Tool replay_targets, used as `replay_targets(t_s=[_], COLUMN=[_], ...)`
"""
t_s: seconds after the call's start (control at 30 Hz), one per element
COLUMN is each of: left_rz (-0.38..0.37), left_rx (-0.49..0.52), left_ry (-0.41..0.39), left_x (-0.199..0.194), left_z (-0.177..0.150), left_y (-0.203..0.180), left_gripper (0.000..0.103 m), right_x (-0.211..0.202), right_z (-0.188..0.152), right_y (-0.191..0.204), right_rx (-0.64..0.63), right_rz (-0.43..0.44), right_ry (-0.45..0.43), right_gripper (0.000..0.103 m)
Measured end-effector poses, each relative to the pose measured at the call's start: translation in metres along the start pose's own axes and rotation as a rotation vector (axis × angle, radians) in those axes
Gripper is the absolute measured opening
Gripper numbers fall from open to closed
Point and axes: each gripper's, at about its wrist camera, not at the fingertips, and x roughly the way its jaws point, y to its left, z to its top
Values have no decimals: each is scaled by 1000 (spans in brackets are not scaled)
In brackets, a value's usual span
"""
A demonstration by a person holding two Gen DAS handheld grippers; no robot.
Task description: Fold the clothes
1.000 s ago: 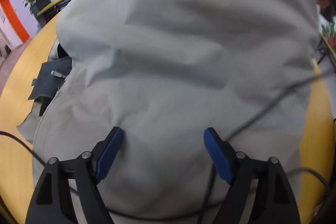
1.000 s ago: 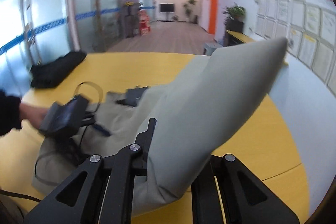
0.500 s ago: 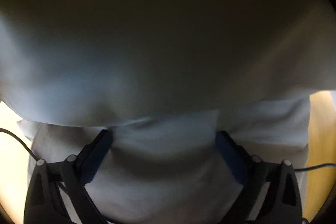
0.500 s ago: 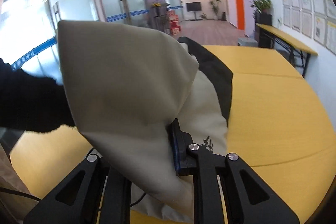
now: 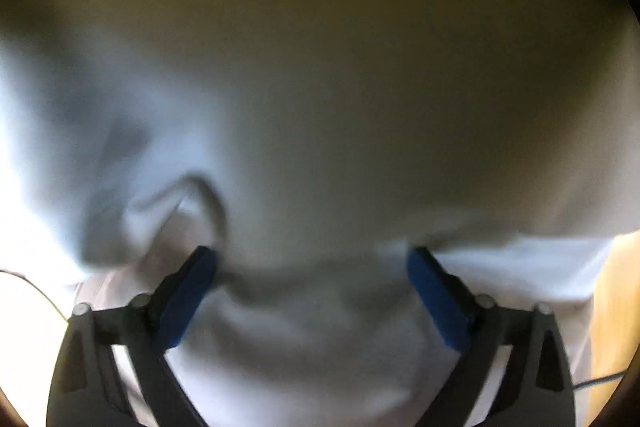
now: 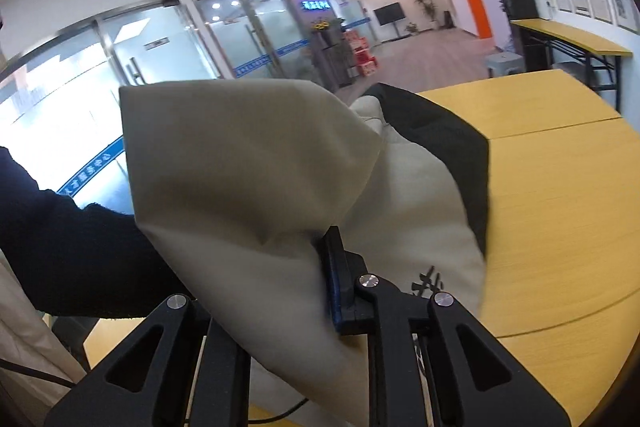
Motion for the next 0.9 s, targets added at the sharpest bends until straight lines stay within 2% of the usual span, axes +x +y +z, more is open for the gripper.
replay_targets(t_s=[0.13, 0.2, 0.27, 0.33, 0.43, 0.57, 0.63, 0.73, 0.83, 0.9], left_rz=[31, 32, 19, 18, 16, 23, 42, 79, 177, 257], left_rx=[-1, -40, -89, -103, -151, -180, -175, -259, -381, -427], left_ry=[29, 63, 61, 25, -10, 25, 71, 147, 199, 192], left_x=[-62, -74, -77, -72, -67, -95, -133, -203, -294, -342], left_z=[-66, -93, -105, -104, -108, -119, -136, -165, -183, -179], left_y=[-9, -13, -15, -18, -17, -22, -32, -41, -45, -45], left_gripper=[87, 87, 87, 87, 88, 86, 86, 86, 86, 87], right_x=[18, 36, 46, 60, 73, 88, 89, 94, 110, 122], right_z=[-23, -33, -45, -50, -52, -56, -58, -62, -85, -103], right_y=[26, 24, 30, 41, 33, 26, 35, 36, 39, 47], right_rx=[-36, -45, -63, -107, -91, -80, -92, -100, -166, -225], right_rz=[54, 75, 114, 155, 166, 187, 221, 274, 304, 312], right_ry=[50, 102, 149, 189, 217, 267, 270, 278, 339, 381], right_gripper=[13, 13, 13, 13, 12, 12, 12, 12, 14, 14])
